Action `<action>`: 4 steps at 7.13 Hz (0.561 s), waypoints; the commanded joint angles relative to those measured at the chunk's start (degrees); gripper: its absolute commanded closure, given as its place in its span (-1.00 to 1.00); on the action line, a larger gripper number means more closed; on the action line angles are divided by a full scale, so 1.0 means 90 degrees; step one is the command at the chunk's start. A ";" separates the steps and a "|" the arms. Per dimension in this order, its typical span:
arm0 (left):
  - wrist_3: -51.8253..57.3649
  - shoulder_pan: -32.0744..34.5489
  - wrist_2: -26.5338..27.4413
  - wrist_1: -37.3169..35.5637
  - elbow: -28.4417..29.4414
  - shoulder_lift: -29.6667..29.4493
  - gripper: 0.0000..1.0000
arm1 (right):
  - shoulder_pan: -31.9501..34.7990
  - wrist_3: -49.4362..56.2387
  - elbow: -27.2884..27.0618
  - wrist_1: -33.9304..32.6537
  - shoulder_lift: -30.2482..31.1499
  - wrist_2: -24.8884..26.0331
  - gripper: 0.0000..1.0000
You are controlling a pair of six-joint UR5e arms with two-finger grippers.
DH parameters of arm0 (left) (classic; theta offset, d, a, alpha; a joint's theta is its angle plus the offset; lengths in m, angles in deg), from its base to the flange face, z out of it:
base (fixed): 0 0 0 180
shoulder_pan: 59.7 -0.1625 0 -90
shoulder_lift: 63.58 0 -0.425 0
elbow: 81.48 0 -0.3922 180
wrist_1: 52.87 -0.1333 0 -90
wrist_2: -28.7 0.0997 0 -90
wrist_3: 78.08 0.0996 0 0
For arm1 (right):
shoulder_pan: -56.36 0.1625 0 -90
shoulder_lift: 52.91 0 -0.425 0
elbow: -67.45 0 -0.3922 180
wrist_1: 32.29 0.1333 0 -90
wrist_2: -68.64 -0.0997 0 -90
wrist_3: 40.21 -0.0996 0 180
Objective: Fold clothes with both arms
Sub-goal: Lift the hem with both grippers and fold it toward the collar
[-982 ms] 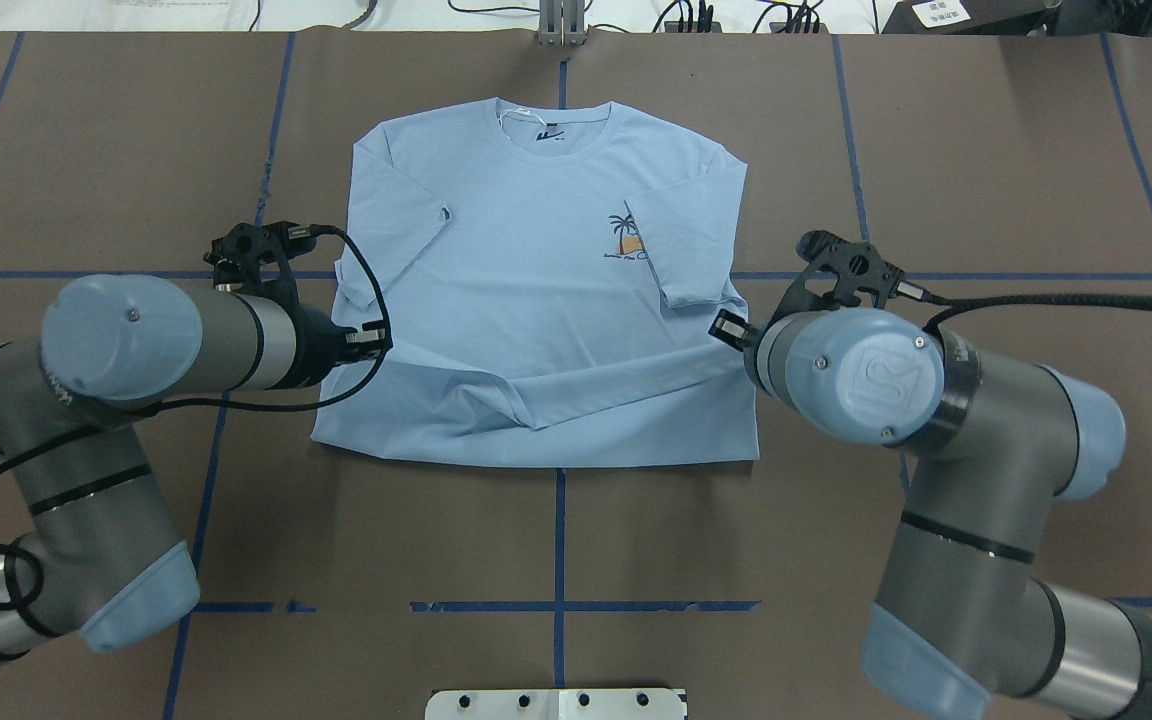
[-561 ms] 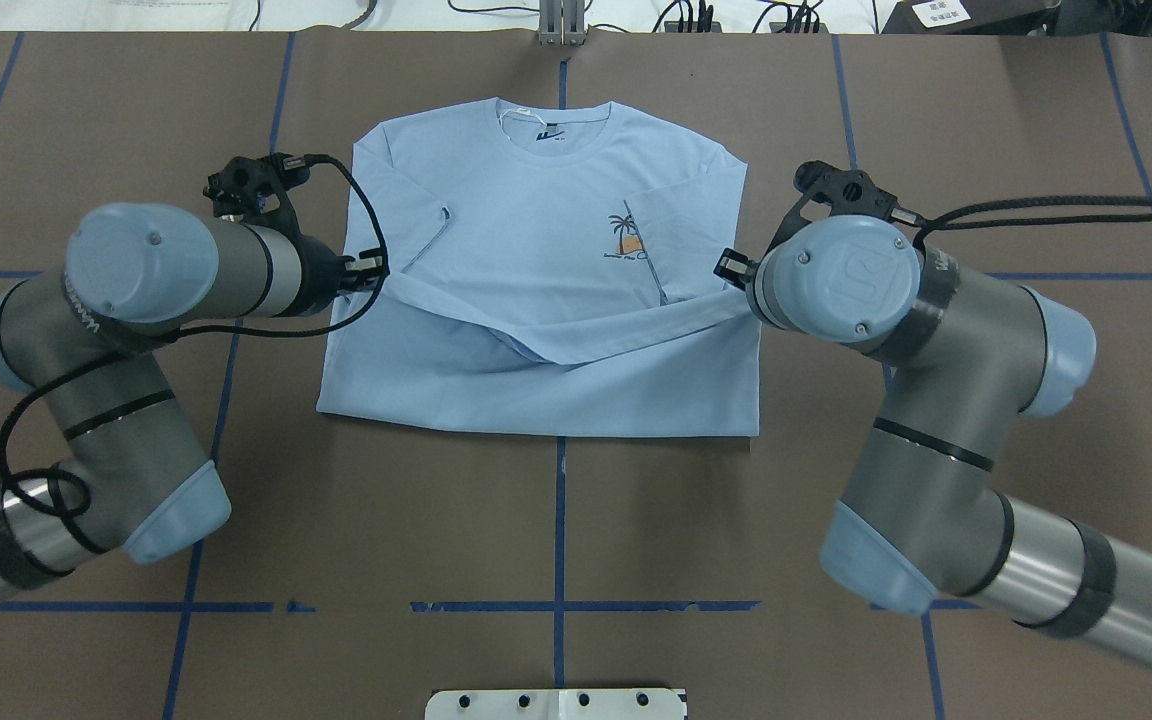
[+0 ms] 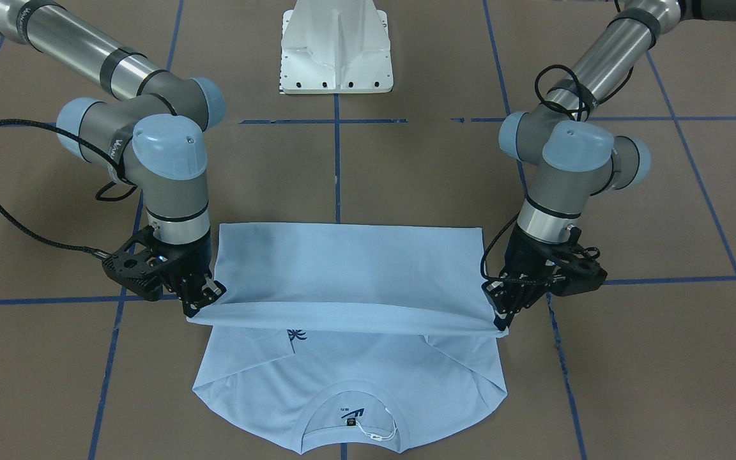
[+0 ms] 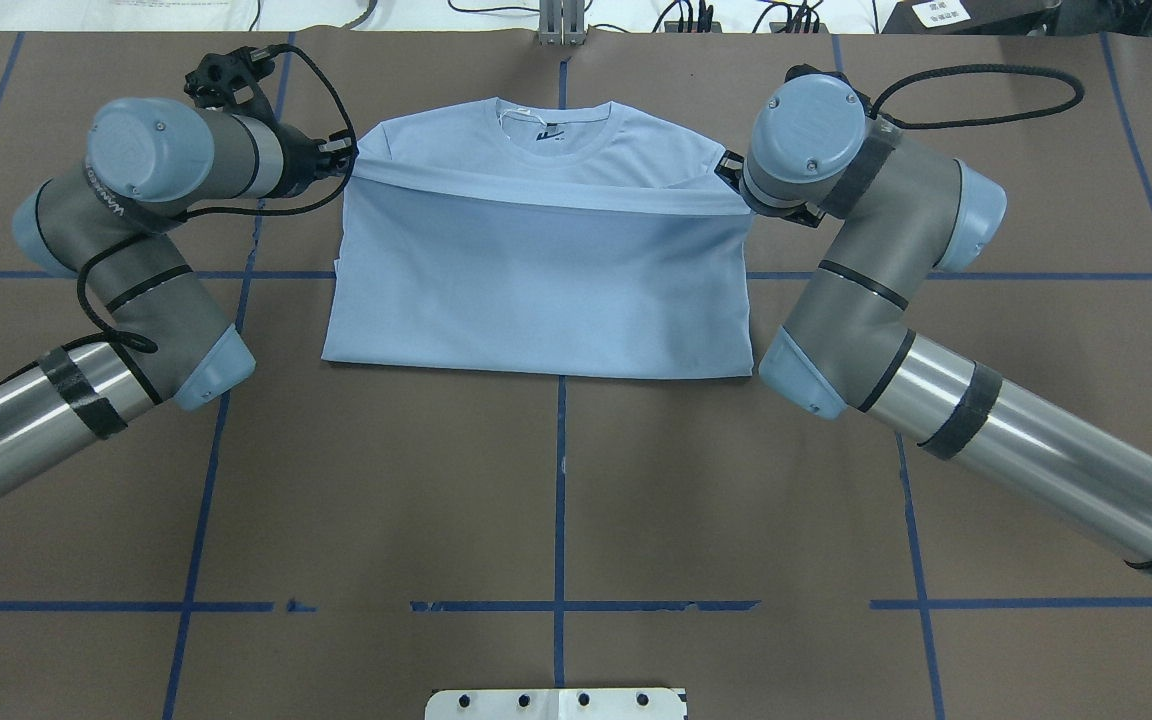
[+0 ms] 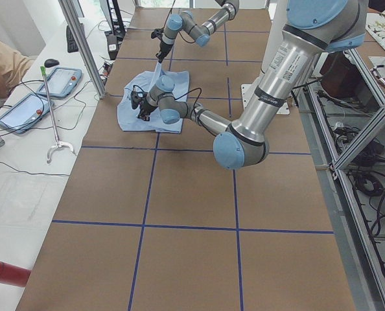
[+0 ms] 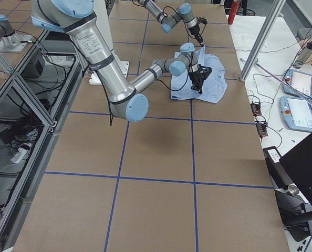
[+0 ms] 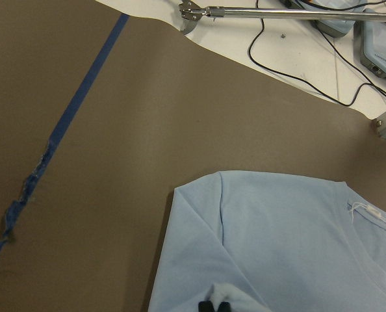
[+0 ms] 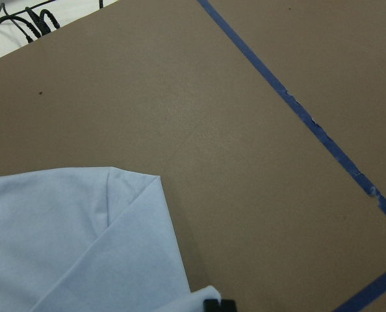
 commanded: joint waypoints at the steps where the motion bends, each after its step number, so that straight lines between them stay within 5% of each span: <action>1: 0.0021 0.0003 0.0042 0.0149 0.0513 -0.0238 1.00 | 0.0040 0.0100 0.0656 0.0050 -0.0364 -0.0030 1.00; 4: 0.0021 0.0023 0.0237 0.0198 0.0905 -0.0512 1.00 | 0.0079 0.0267 0.1349 0.0624 -0.0628 -0.0010 1.00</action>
